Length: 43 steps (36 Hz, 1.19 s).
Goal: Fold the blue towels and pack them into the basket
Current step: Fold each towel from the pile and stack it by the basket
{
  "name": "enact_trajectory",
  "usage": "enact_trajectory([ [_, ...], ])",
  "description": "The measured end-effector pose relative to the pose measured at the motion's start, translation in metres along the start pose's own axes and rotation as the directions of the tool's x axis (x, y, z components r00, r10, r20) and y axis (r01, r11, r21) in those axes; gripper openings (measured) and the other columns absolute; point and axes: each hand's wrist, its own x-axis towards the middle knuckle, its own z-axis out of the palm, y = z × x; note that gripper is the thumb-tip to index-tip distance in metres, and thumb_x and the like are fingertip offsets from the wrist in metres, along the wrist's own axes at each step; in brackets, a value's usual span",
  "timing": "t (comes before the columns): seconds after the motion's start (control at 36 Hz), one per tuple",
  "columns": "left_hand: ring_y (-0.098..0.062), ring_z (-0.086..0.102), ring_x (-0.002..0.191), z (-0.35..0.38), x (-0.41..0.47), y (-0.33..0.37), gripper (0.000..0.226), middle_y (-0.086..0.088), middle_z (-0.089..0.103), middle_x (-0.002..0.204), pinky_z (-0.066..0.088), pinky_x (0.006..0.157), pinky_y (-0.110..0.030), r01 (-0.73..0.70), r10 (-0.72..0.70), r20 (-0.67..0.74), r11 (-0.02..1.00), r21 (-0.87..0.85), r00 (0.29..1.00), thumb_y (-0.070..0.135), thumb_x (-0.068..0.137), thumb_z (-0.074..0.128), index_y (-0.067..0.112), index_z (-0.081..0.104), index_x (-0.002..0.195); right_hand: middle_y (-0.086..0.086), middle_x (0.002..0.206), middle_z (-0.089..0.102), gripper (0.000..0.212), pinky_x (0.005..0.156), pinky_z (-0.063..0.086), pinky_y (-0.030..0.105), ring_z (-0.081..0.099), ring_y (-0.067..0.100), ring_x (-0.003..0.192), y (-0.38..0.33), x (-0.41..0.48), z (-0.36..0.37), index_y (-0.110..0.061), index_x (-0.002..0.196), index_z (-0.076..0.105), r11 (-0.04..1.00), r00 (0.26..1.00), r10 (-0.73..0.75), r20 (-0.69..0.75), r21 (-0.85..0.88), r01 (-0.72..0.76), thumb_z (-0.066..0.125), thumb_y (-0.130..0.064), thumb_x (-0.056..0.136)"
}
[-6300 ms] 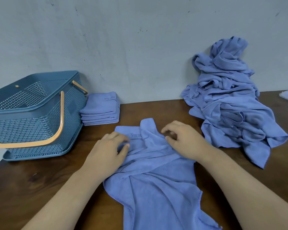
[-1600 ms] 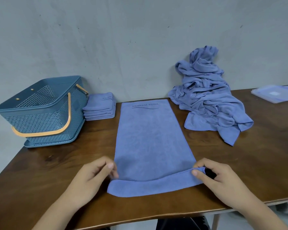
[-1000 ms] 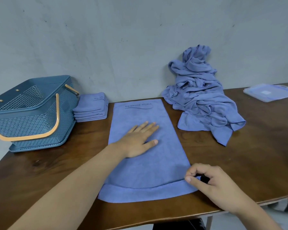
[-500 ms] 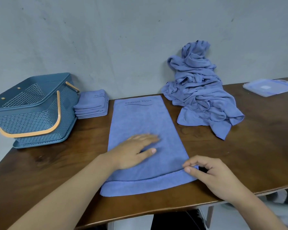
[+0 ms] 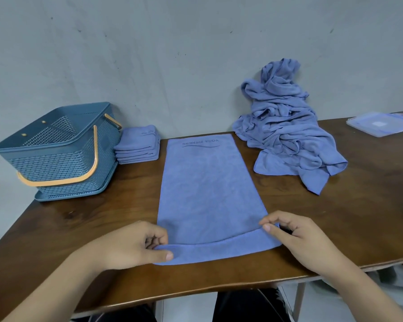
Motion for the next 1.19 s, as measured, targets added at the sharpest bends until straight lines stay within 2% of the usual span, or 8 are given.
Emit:
enact_trajectory([
  [0.17,-0.021,0.056,0.080,0.000,-0.015,-0.002,0.028,0.001,0.062,0.087,0.045,0.074,-0.035,-0.073,0.068,-0.086,0.996,-0.050,0.994,0.047,0.098,0.074,0.022,0.067,0.089,-0.013,0.120,0.074,0.036,0.101,0.045,0.034,0.065,0.009,0.122,-0.003,-0.006,-0.007,-0.040,0.119,0.074,1.000,0.996,0.005,0.083,0.017,-0.007,0.070,-0.012,0.098],
  [0.25,-0.020,0.060,0.083,0.006,-0.021,-0.005,0.030,-0.007,0.067,0.091,0.045,0.077,-0.029,-0.157,0.093,-0.218,0.941,-0.299,0.971,0.042,0.101,0.074,0.013,0.069,0.097,-0.011,0.115,0.076,0.036,0.098,0.048,0.032,0.069,0.010,0.114,-0.005,-0.007,-0.009,-0.038,0.110,0.077,0.999,0.999,0.015,0.049,0.051,-0.018,0.071,-0.005,0.096],
  [0.5,-0.039,0.036,0.073,0.026,-0.024,0.002,0.043,-0.026,0.045,0.078,0.029,0.072,-0.038,-0.338,0.045,-0.525,0.811,-0.478,0.850,0.052,0.101,0.069,0.010,0.060,0.097,0.006,0.087,0.071,0.016,0.075,0.048,0.019,0.062,0.014,0.081,-0.021,-0.003,-0.019,-0.019,0.105,0.079,0.930,0.992,0.009,-0.124,0.366,0.037,0.071,-0.025,0.093],
  [0.61,-0.027,0.048,0.069,0.020,-0.022,0.007,0.040,-0.020,0.053,0.077,0.045,0.065,-0.033,-0.377,0.050,-0.544,0.773,-0.510,0.838,0.052,0.100,0.070,0.014,0.061,0.096,0.009,0.094,0.075,0.012,0.074,0.055,0.023,0.069,0.016,0.086,-0.037,0.006,-0.020,-0.017,0.101,0.078,0.896,0.988,0.007,-0.157,0.439,0.064,0.069,-0.021,0.094],
  [0.78,-0.028,0.044,0.066,0.006,-0.016,-0.001,0.042,-0.030,0.046,0.074,0.042,0.060,-0.031,-0.404,0.033,-0.566,0.736,-0.544,0.824,0.050,0.101,0.070,0.009,0.058,0.098,0.007,0.097,0.077,0.012,0.076,0.056,0.016,0.073,0.016,0.091,-0.054,0.021,-0.020,-0.020,0.098,0.079,0.895,0.984,0.016,-0.179,0.442,0.066,0.071,-0.025,0.091],
  [0.89,-0.017,0.049,0.068,-0.005,0.004,-0.001,0.042,-0.010,0.055,0.074,0.043,0.062,-0.021,-0.419,0.024,-0.636,0.771,-0.479,0.771,0.052,0.100,0.070,0.011,0.061,0.096,0.003,0.098,0.079,0.014,0.078,0.055,0.013,0.075,0.011,0.095,-0.059,0.043,-0.018,-0.026,0.103,0.080,0.897,0.980,0.020,-0.199,0.437,0.071,0.070,-0.025,0.093],
  [1.06,-0.009,0.058,0.073,-0.042,0.058,-0.004,0.043,0.000,0.064,0.084,0.047,0.065,-0.017,-0.424,-0.063,-0.720,0.772,-0.474,0.692,0.057,0.094,0.074,0.015,0.064,0.095,-0.011,0.112,0.077,0.021,0.087,0.055,0.022,0.070,0.003,0.110,-0.055,0.114,-0.020,-0.036,0.106,0.075,0.916,0.958,0.004,-0.288,0.385,0.112,0.070,-0.017,0.101],
  [1.19,-0.014,0.066,0.082,-0.094,0.123,-0.015,0.033,0.001,0.075,0.090,0.045,0.076,-0.041,-0.354,-0.156,-0.748,0.807,-0.473,0.645,0.055,0.096,0.071,0.024,0.064,0.089,-0.012,0.096,0.075,0.015,0.085,0.058,0.039,0.072,0.008,0.096,-0.042,0.201,-0.027,-0.041,0.112,0.071,0.951,0.929,0.013,-0.369,0.292,0.102,0.069,-0.029,0.103],
])
